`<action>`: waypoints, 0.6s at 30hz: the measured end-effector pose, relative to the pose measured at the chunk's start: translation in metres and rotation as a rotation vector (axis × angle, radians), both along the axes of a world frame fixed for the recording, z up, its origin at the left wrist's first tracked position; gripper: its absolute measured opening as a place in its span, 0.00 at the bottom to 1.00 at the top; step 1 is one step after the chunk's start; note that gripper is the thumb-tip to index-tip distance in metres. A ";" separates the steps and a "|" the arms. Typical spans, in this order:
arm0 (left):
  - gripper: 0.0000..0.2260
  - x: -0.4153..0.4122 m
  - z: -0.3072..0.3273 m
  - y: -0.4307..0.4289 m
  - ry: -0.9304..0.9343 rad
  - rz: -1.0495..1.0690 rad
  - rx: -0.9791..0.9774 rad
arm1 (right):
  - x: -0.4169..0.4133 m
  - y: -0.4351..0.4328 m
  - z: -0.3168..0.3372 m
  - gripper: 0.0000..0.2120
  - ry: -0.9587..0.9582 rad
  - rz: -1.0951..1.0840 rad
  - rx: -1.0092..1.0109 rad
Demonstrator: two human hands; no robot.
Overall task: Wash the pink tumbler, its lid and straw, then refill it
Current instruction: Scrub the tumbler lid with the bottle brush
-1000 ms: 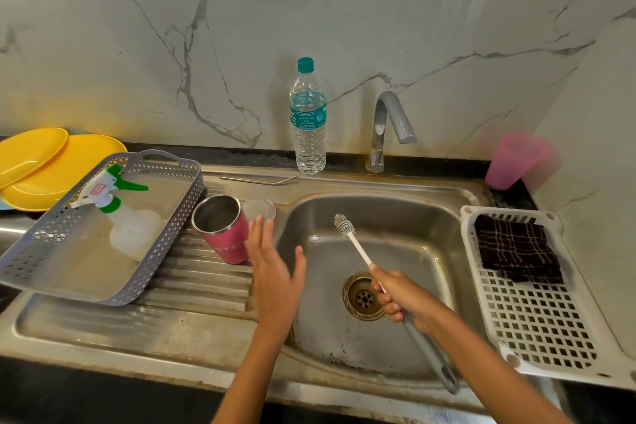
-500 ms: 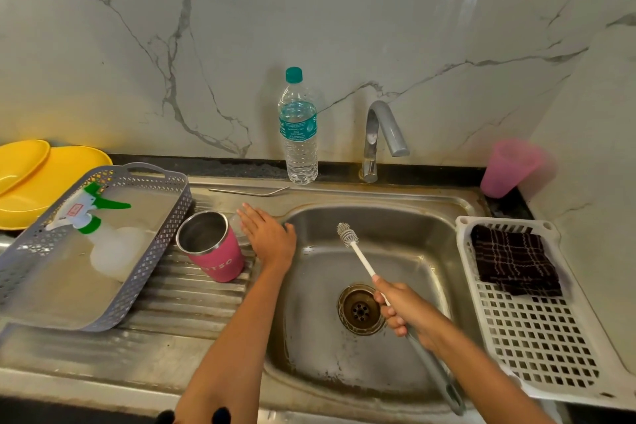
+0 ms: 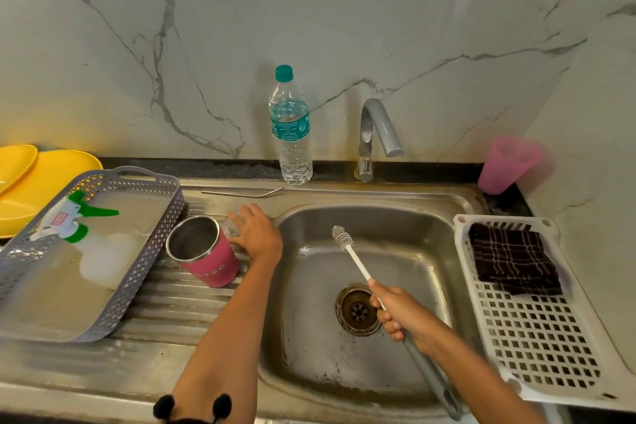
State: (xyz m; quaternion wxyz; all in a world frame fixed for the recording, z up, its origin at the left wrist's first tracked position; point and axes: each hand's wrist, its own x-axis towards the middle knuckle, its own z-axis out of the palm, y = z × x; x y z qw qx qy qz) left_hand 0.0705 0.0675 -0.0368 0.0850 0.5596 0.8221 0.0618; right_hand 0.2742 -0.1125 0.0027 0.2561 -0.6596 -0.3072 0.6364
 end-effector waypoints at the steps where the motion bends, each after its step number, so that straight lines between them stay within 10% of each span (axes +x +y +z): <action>1: 0.21 0.001 0.001 0.000 0.009 -0.008 0.001 | 0.000 0.000 0.000 0.19 0.003 -0.002 0.003; 5: 0.19 0.002 0.010 0.001 -0.088 0.001 0.134 | 0.003 -0.002 0.002 0.19 0.012 -0.013 0.014; 9: 0.17 0.012 0.023 -0.003 -0.681 0.000 0.276 | 0.011 -0.006 0.005 0.16 -0.037 0.029 0.054; 13: 0.14 0.030 0.035 -0.034 -1.438 0.176 0.021 | 0.020 -0.013 0.015 0.16 -0.214 0.192 0.196; 18: 0.21 0.044 0.011 -0.057 -1.727 0.146 -0.249 | 0.027 -0.023 0.036 0.08 -0.616 0.408 0.413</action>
